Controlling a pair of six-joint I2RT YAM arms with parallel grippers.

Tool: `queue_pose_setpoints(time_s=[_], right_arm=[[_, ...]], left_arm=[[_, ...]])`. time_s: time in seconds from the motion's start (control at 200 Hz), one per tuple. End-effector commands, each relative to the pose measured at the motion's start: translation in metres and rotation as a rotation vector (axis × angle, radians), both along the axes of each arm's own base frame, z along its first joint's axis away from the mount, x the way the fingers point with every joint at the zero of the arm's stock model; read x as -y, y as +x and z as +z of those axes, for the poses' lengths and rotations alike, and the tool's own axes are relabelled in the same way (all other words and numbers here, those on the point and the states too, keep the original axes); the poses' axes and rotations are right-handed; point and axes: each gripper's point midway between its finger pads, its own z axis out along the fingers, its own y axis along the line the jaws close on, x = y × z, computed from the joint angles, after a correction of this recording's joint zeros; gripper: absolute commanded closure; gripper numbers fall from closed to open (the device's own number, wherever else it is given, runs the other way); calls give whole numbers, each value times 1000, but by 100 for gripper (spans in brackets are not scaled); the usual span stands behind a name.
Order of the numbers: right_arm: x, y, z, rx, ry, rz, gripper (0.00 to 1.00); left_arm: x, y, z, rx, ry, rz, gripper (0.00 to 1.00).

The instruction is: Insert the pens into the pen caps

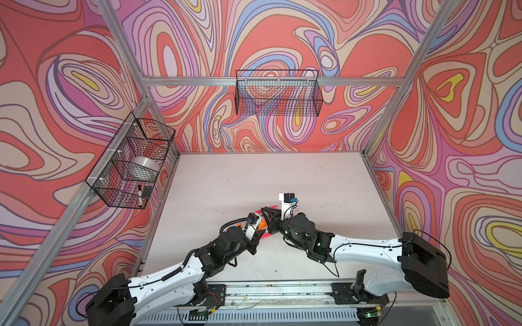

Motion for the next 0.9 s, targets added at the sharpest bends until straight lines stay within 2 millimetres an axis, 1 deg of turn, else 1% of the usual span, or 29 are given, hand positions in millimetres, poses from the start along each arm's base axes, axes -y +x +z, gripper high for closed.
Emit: queue_pose_setpoints(time_s=[0.0,0.15,0.245,0.325,0.421,0.476,0.566,0.571,0.711,0.806,0.831,0.896], right_arm=[[-19,-39,-58,-128,-132,104,100],[-18,-40,-76,-192,-180,44,100],[-17,-41,-79,-207,-188,35,100],[-21,-44,-77,-194,-181,68,100],[-27,-50,-74,-171,-159,127,100],[-29,-55,-75,-162,-145,164,100],[-32,-64,-69,-135,-100,227,100],[-32,-65,-69,-133,-98,229,100],[-31,-73,-65,-103,-67,282,100],[-30,-81,-60,-67,-28,328,100],[-30,-82,-56,-52,-9,337,100],[-27,-84,-56,-38,-3,345,100]], left_arm=[[-12,35,65,149,-103,182,100],[-18,41,71,160,-93,231,100],[-18,41,75,163,-104,225,100],[-15,41,78,146,-132,197,100],[-12,42,81,83,-195,137,100],[-12,43,84,50,-237,105,100],[-17,45,92,15,-311,62,100],[-15,43,93,10,-315,48,100],[-20,43,105,-12,-393,-9,100],[-21,41,108,-19,-428,-47,100],[-21,40,109,-20,-436,-52,100],[-21,39,111,-20,-439,-61,100]])
